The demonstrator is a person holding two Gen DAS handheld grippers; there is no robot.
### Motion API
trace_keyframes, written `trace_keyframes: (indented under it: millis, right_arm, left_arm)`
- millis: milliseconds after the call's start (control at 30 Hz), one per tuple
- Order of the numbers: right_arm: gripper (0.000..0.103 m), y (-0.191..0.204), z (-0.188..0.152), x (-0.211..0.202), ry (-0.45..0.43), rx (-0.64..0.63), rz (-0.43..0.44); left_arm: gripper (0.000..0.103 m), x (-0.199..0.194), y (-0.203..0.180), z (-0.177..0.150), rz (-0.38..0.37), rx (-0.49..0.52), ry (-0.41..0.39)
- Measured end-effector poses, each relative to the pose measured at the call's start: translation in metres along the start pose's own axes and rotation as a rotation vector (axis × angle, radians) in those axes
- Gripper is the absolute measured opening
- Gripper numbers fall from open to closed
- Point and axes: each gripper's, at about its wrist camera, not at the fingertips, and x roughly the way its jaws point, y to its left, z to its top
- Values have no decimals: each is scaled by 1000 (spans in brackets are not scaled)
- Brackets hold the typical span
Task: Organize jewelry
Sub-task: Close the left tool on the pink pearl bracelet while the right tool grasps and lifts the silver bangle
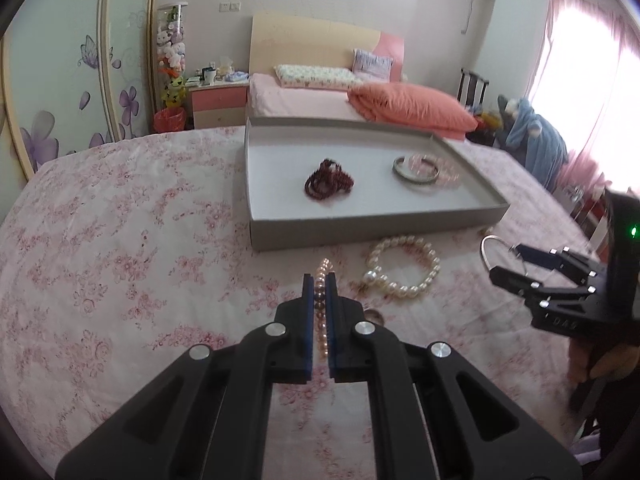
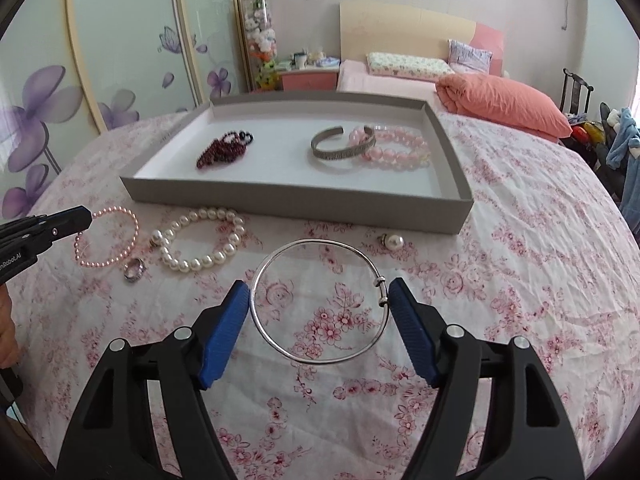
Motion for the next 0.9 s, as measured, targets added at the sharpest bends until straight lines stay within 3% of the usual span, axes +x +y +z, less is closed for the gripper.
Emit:
trace_keyframes:
  millis: [533,900]
  right_arm:
    - [72,9,2,-24,-119,27,37]
    - [72,14,6,-45,-244,17,-9]
  left_arm:
    - [6,-28,-5,5,-47,-66,-82]
    - [6,-36,-9,10,-31,-90,-120]
